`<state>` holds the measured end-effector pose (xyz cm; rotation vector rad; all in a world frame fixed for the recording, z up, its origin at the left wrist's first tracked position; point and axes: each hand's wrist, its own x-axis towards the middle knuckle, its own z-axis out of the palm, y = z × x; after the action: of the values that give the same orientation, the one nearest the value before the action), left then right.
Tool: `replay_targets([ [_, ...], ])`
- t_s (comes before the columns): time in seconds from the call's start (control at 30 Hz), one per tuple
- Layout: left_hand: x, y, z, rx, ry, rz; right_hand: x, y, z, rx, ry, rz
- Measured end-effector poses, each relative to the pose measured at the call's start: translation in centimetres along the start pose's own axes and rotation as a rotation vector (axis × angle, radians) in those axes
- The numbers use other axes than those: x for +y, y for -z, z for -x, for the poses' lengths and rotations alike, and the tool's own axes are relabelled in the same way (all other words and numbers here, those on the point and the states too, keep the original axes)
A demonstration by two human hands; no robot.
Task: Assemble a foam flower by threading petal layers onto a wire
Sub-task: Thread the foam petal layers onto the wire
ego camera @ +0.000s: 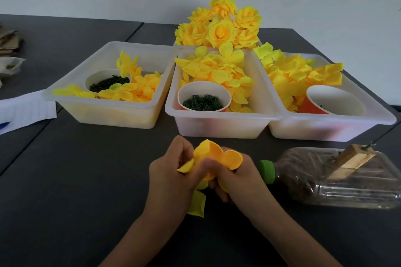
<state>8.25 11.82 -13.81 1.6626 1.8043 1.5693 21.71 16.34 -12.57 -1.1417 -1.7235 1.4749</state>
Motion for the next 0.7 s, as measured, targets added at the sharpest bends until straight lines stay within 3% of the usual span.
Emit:
replay_targets([
  [0.1, -0.1, -0.4, 0.0, -0.098, 0.012, -0.059, 0.3, -0.5, 0.0, 0.204, 0.159, 0.463],
  [0.23, 0.0, -0.7, 0.0, -0.136, 0.167, -0.048, 0.8, -1.2, 0.3, 0.236, 0.258, 0.703],
  [0.4, -0.2, -0.9, -0.1, -0.256, 0.184, -0.249, 0.9, -1.4, 0.2, 0.236, 0.255, 0.807],
  [0.57, 0.2, -0.8, -0.1, -0.337, 0.144, -0.286, 0.7, -1.9, 0.6, 0.313, 0.285, 0.903],
  [0.7, 0.7, -0.2, 0.1, -0.331, 0.072, -0.256, 0.6, -1.8, 0.3, 0.311, 0.249, 0.801],
])
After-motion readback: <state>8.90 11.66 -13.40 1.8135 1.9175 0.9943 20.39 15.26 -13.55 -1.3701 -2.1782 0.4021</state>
